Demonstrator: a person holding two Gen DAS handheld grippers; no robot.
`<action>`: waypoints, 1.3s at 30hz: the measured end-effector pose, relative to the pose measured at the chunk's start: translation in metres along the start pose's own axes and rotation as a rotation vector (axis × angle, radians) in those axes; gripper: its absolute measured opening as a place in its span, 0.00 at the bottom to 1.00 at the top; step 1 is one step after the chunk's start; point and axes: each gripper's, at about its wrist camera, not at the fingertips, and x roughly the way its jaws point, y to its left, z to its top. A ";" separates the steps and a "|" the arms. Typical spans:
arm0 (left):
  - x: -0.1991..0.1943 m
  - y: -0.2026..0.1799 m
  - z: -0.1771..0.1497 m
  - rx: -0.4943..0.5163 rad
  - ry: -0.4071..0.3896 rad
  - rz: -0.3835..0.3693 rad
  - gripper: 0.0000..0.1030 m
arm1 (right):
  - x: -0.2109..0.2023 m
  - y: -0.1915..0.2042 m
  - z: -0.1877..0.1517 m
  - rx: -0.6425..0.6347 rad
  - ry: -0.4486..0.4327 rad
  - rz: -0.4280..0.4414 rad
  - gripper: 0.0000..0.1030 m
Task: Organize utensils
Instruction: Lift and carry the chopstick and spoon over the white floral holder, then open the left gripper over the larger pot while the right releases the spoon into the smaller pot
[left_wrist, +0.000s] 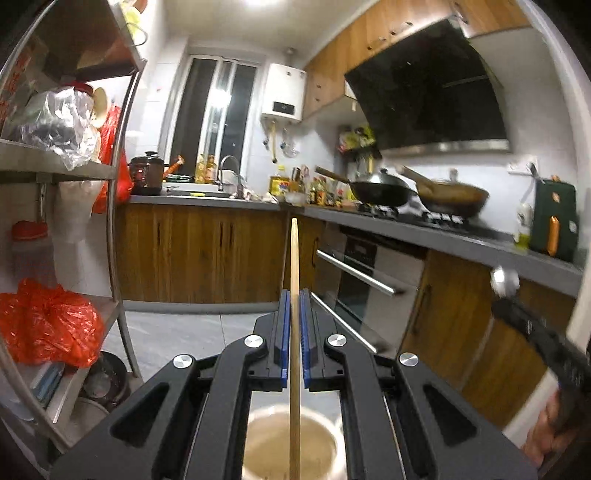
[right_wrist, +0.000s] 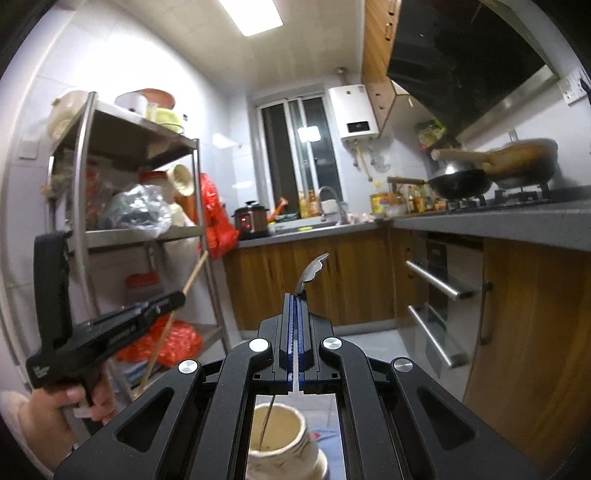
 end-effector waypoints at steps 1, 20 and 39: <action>0.006 0.001 -0.001 -0.005 -0.009 0.008 0.05 | 0.004 -0.001 -0.004 -0.001 0.002 0.002 0.02; -0.013 0.005 -0.068 0.060 0.059 0.101 0.05 | 0.048 0.007 -0.063 -0.072 0.222 0.026 0.03; -0.026 0.008 -0.072 0.071 0.079 0.198 0.54 | 0.048 0.004 -0.067 -0.037 0.264 0.036 0.57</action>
